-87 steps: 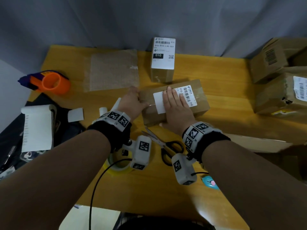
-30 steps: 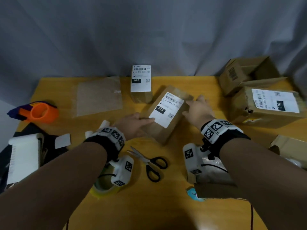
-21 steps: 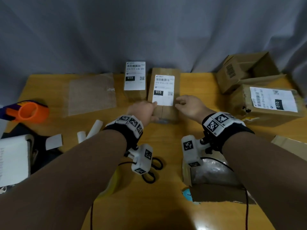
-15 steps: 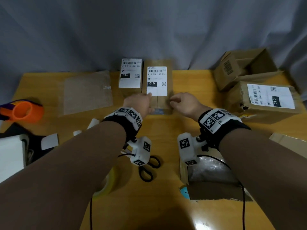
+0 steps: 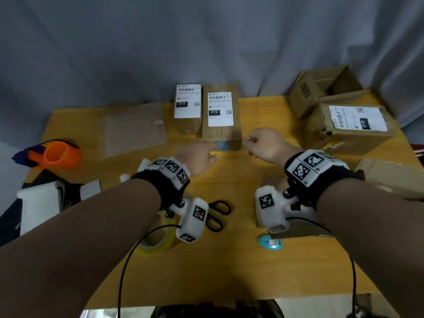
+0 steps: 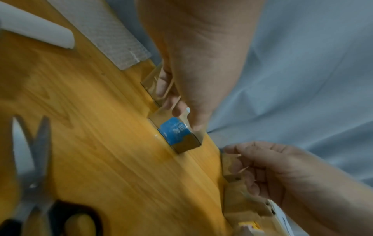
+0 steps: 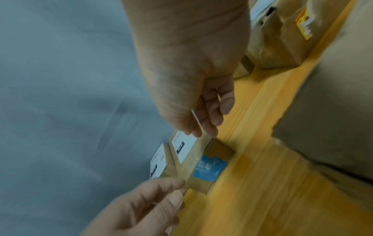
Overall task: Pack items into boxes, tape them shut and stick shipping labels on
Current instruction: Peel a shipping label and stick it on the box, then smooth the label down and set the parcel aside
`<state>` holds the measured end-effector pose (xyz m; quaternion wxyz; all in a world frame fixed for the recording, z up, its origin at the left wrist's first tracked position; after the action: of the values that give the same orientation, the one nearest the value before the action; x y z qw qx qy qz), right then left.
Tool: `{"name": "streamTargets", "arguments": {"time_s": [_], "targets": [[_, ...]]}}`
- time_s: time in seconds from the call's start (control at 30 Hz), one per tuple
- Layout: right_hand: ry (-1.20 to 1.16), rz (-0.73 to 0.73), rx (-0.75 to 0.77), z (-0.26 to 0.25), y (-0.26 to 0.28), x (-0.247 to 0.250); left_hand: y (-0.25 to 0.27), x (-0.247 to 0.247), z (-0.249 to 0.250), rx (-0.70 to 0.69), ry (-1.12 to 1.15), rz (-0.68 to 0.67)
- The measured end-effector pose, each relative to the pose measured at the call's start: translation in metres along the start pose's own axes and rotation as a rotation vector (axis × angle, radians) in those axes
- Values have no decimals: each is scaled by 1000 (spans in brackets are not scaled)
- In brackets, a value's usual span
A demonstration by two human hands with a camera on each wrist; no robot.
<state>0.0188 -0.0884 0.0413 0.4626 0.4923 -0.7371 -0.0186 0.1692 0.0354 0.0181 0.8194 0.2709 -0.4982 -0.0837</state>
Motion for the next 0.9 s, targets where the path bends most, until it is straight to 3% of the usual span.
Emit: {"name": "streamTargets", "arguments": {"time_s": [0.2,0.33,0.43,0.5,0.57,0.63,0.73,0.8,0.9], "targets": [[-39,102,-138,5,54,-17,32,-14,16,-129,-79,-92],[-164,188,-127,-12,78,-47,53,-22,15,-199,-71,-101],[-340,159,-112,-33,90,-80,65,-29,13,-246,-85,-99],[-315,115,-137,-43,94,-104,69,-39,9,-257,-93,-107],[-190,50,-242,-40,99,-128,74,-52,5,-248,-83,-157],[-33,-34,-443,-23,111,-149,79,-66,2,-235,-83,-207],[56,21,-691,14,131,-171,83,-82,0,-228,-100,-245],[104,70,-775,35,137,-178,82,-90,-3,-223,-96,-263],[-12,120,-736,60,133,-183,80,-98,-9,-205,-57,-274]]}}
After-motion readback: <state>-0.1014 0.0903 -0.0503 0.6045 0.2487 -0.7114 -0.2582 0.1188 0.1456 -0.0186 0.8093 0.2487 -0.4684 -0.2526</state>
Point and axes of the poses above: each hand's wrist, its own y-axis away from the middle knuckle, its own x-axis out of the back of the hand, z = x × y, the point moved 1 cm from there along -y, towards the middle knuckle, and after that the axes turned 11 degrees about -z, right-handed, at the moved point
